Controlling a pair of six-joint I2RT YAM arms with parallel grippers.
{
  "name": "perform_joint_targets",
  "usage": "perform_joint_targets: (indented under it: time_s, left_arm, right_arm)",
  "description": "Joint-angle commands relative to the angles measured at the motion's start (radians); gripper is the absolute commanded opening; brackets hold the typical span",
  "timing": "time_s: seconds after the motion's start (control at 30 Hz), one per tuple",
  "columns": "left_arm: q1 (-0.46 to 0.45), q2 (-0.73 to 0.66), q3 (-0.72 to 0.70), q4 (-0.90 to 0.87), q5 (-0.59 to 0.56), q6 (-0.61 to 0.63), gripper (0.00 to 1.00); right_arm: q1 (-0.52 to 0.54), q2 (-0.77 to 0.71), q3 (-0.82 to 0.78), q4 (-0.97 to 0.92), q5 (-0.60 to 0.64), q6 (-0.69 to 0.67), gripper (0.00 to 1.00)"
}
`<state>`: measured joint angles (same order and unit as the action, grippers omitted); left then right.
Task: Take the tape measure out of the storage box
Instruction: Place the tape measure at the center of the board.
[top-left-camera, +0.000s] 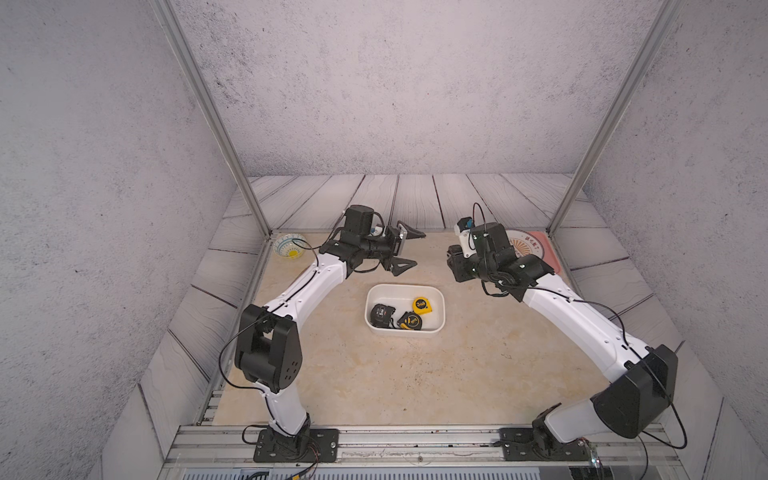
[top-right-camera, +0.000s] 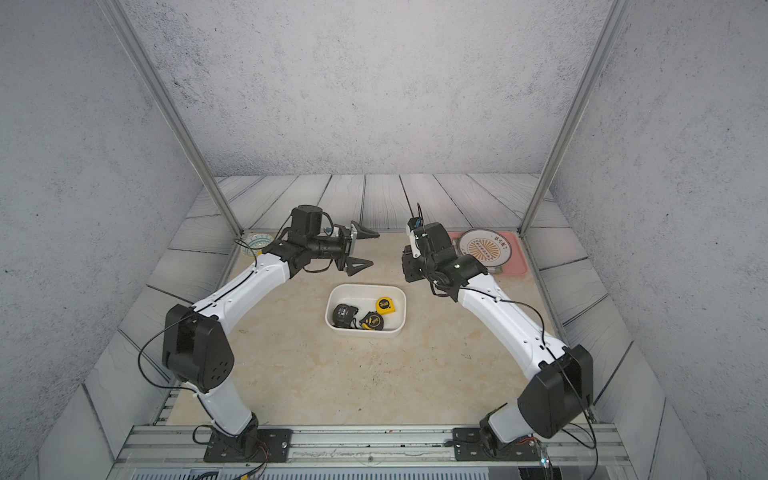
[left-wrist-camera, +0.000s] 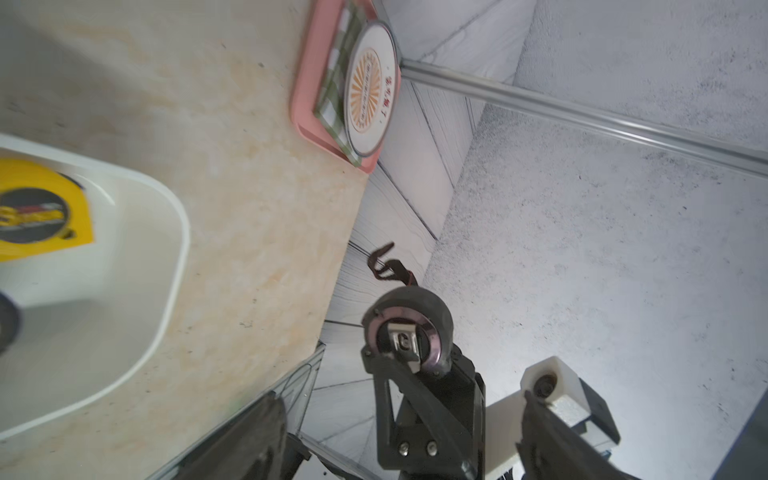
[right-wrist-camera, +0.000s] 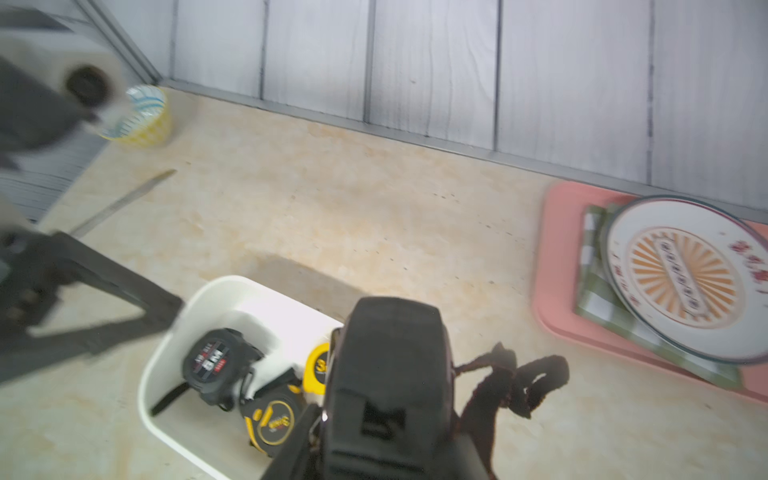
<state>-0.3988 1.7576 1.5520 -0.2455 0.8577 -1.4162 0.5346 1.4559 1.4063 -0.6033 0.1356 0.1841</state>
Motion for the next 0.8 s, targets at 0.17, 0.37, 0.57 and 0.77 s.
perform_joint_targets:
  time_s: [0.17,0.37,0.57,0.77]
  left_arm:
    - [0.118,-0.042,0.027,-0.352,-0.126,0.348,0.90]
    - [0.127,-0.048,0.072,-0.473,-0.230,0.436,0.90]
    - [0.131,-0.065,0.073,-0.526,-0.270,0.480,0.90]
    - [0.138,-0.078,0.062,-0.544,-0.274,0.498,0.89]
  right_arm:
    - [0.000,0.093,-0.064,-0.255,0.421,-0.073,0.00]
    - [0.000,0.340,0.039,-0.402,0.635,0.015,0.00]
    - [0.000,0.528,0.162,-0.525,0.797,0.132,0.00]
    - [-0.033,0.641,0.217,-0.624,0.814,0.248,0.00]
